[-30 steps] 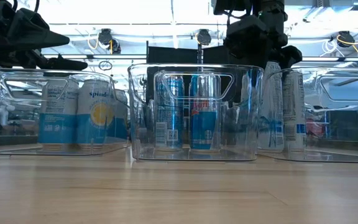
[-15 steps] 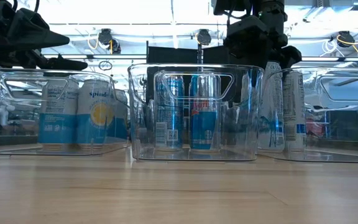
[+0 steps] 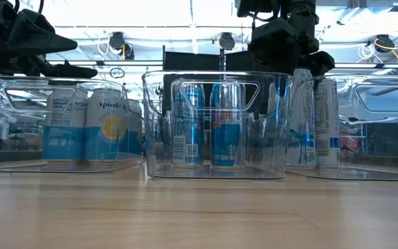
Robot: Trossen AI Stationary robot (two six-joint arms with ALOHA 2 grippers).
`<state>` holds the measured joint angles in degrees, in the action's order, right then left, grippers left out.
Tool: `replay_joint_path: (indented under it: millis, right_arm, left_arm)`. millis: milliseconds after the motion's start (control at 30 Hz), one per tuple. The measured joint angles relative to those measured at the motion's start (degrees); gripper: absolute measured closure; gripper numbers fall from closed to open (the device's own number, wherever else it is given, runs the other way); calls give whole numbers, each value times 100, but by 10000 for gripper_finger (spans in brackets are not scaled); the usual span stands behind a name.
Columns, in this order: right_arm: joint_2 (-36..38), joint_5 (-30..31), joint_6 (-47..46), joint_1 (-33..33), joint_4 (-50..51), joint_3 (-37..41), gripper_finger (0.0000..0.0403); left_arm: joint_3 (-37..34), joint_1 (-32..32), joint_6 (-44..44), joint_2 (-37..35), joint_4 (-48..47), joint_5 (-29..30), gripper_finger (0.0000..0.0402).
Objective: Sort soda cans
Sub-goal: Put the top white-blue soda can into the right transparent bin, then put the white-blue soda can into the right transparent bin
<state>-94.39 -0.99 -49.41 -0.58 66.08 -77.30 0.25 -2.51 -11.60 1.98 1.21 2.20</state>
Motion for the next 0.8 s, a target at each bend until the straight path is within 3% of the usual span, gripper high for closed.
replay_joint_path:
  millis: [200, 400, 800]
  right_arm:
    - [0, -50, -1, 0, 7, 0, 29]
    - [2, -75, -106, 4, 231, -226, 25]
    - [4, -48, -582, 307, 1391, -1653, 25]
  left_arm:
    - [0, -2, 0, 0, 0, 0, 12]
    - [0, -2, 0, 0, 0, 0, 12]
    - [0, -1, -1, 0, 0, 0, 12]
